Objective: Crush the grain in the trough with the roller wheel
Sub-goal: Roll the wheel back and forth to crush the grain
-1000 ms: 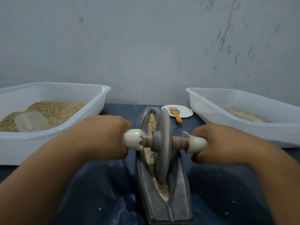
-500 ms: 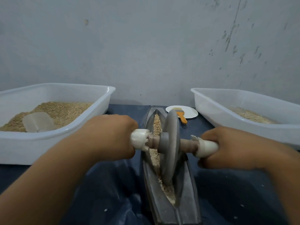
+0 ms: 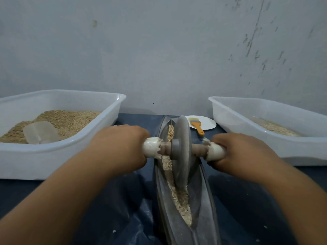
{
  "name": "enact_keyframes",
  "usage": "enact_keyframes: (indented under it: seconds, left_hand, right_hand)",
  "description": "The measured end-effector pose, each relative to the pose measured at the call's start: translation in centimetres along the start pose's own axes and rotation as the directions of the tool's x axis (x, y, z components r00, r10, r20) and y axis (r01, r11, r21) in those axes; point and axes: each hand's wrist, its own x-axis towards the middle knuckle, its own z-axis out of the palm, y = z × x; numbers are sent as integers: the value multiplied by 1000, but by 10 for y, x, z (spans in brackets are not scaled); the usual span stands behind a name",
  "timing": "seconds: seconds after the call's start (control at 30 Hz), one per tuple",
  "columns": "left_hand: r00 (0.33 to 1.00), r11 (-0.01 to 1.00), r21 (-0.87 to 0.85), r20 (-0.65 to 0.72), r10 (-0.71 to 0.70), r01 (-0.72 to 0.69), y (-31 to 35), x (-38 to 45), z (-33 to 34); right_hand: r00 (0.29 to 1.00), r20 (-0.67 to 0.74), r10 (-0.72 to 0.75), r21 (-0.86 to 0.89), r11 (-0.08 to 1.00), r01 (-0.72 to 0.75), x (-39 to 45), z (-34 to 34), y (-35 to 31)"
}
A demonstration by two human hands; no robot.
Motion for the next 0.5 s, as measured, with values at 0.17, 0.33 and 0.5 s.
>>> enact_keyframes:
  seconds: [0.17,0.33,0.5]
  left_hand:
    - [994,999,-45,101,31,-27,-5,-5,-8]
    - [1000,1000,9,-16,-14,14,1,1,0]
    - [993,999,-45,117,24,-19,-6,-4,-6]
  right_hand:
    - [970,243,2,123,992,-33,-12,-16,13]
    - [999,48,11,54,998,-14,-4,-3,3]
    - [982,186,-3,81,997,-12,-8,-12,10]
